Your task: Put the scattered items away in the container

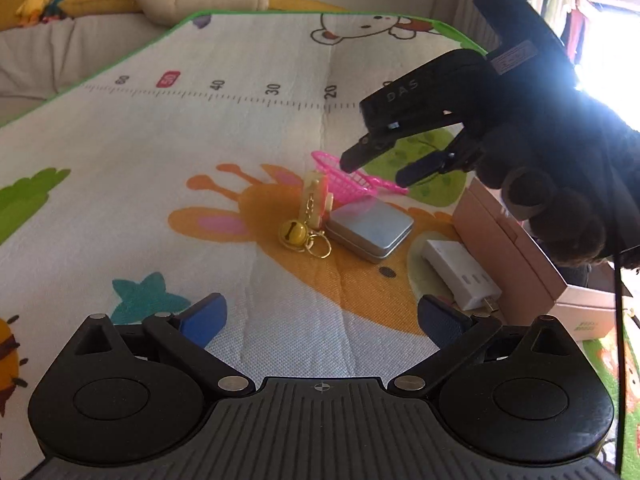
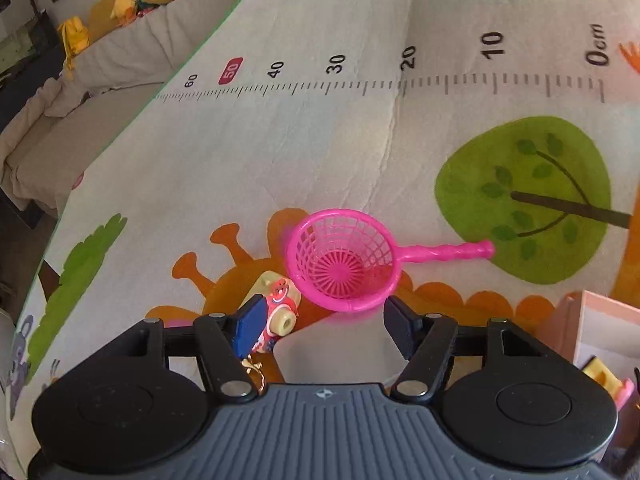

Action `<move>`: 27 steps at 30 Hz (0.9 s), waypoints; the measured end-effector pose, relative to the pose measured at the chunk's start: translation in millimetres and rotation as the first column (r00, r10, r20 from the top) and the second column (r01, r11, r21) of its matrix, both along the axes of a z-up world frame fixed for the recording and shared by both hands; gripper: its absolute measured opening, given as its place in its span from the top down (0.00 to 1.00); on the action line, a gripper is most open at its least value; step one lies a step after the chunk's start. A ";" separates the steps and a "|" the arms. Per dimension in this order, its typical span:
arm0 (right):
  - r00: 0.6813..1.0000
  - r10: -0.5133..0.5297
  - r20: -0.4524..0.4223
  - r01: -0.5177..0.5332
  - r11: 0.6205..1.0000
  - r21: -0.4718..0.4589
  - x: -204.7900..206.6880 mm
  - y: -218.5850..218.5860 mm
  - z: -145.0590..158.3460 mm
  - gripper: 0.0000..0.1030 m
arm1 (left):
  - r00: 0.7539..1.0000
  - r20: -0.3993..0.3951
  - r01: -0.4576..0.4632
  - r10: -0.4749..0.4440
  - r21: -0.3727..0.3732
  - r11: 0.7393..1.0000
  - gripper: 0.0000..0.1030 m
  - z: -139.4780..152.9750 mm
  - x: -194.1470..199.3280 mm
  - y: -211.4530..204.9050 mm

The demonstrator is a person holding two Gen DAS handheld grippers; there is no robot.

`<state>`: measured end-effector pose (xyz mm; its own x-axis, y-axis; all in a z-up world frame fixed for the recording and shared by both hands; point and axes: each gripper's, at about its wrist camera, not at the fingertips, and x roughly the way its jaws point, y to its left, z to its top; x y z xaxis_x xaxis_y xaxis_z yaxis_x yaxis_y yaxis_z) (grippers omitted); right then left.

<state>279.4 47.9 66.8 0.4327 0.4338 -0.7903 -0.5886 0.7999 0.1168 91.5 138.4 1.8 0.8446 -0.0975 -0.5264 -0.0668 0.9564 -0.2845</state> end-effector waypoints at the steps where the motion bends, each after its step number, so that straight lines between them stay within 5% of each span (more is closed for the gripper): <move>1: 0.999 0.021 0.024 -0.021 1.000 -0.004 0.6 8.3 -3.1 0.37 | 1.000 0.004 0.000 0.000 -0.003 1.000 0.00 -0.1 -0.5 0.2; 3: 0.998 0.040 0.055 -0.039 0.999 -0.012 5.4 22.4 -9.1 0.37 | 1.000 0.013 0.007 -0.007 0.004 1.000 0.00 0.2 -1.7 -1.3; 6: 0.999 0.026 -0.020 -0.027 0.999 -0.020 19.9 31.7 -21.1 0.38 | 1.000 0.018 0.009 -0.009 -0.014 1.000 0.00 -0.8 -2.4 1.4; 8: 0.995 0.042 -0.088 -0.041 0.999 0.014 21.0 28.4 -25.6 0.54 | 1.000 0.022 0.007 -0.006 -0.030 1.000 0.00 -1.6 -2.8 4.0; 14: 0.974 0.121 -0.190 -0.108 0.991 0.075 -18.4 -2.1 -10.1 0.64 | 0.992 0.107 0.072 -0.072 0.003 0.997 0.00 7.5 -21.6 -1.0; 19: 0.889 0.228 -0.398 -0.187 0.972 0.141 -66.0 -38.1 -1.8 0.64 | 0.958 0.139 0.246 -0.249 0.042 0.968 0.00 11.3 -48.5 -13.8; 20: 0.884 0.246 -0.398 -0.200 0.968 0.153 -73.3 -44.7 4.1 0.64 | 0.953 0.140 0.264 -0.269 0.050 0.963 0.00 11.1 -53.0 -15.5; 22: 0.922 0.250 -0.294 -0.224 0.967 0.122 -87.4 -59.3 27.1 0.61 | 0.949 0.135 0.277 -0.284 0.065 0.959 0.00 9.3 -57.8 -19.4; 25: 0.983 0.149 -0.110 -0.154 0.987 -0.041 -80.9 -70.6 51.9 0.61 | 0.960 0.109 0.254 -0.259 0.058 0.966 0.00 6.7 -53.3 -21.0; 27: 0.993 0.074 -0.094 -0.085 0.990 -0.110 -62.7 -75.7 52.2 0.61 | 0.966 0.088 0.238 -0.242 0.053 0.970 0.00 4.9 -49.5 -21.6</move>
<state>216.7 -27.8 119.0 0.3260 0.3691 -0.8704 -0.6421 0.7622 0.0827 42.1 116.8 6.7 0.8443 -0.2833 -0.4548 0.1911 0.9522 -0.2384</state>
